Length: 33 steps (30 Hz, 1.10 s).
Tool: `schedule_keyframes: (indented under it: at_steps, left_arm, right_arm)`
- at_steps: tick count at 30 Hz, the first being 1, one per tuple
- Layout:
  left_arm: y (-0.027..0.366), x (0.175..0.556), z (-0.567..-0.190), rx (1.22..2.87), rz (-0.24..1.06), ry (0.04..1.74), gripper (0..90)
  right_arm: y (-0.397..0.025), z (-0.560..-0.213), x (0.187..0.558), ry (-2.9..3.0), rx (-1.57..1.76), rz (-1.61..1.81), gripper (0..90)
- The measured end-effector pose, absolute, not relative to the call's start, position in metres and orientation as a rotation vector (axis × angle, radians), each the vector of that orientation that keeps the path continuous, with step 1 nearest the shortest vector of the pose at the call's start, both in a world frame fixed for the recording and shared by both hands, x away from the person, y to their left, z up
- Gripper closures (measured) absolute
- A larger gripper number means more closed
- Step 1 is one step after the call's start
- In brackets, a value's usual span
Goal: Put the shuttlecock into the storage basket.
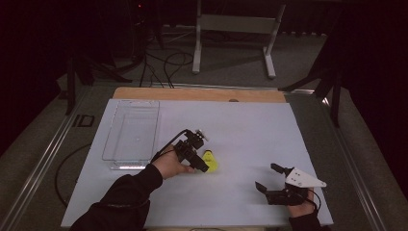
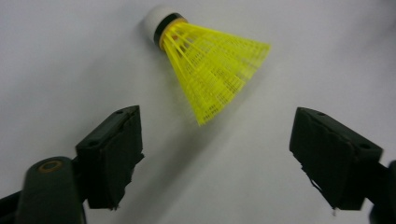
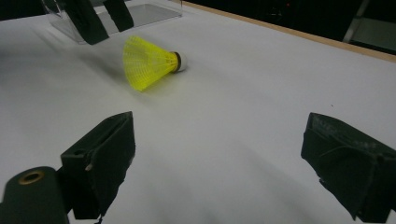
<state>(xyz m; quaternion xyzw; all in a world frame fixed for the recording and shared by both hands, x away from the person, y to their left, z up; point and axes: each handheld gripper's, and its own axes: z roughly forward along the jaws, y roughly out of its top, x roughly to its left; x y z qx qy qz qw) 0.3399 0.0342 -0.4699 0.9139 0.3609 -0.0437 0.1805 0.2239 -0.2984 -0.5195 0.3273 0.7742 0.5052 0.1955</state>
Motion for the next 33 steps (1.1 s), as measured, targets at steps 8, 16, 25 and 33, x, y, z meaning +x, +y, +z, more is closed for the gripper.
schedule_keyframes:
  at_steps: [8, 16, 25, 33]
  left_arm:
    - [0.027, 0.348, -0.481, 2.567, -0.134, 1.036, 35.7]
    - [0.022, 0.353, -0.494, 2.576, -0.139, 1.083, 46.7]
    - [0.018, 0.357, -0.506, 2.578, -0.183, 1.12, 68.2]
    - [0.017, 0.358, -0.503, 2.559, -0.189, 1.112, 88.6]
  right_arm:
    - [-0.299, -0.52, 0.224, 2.171, 0.916, 1.411, 9.9]
    - [-0.298, -0.52, 0.224, 2.174, 0.915, 1.413, 10.0]
    - [-0.298, -0.52, 0.224, 2.175, 0.915, 1.411, 10.0]
    - [-0.299, -0.52, 0.225, 2.177, 0.915, 1.408, 10.0]
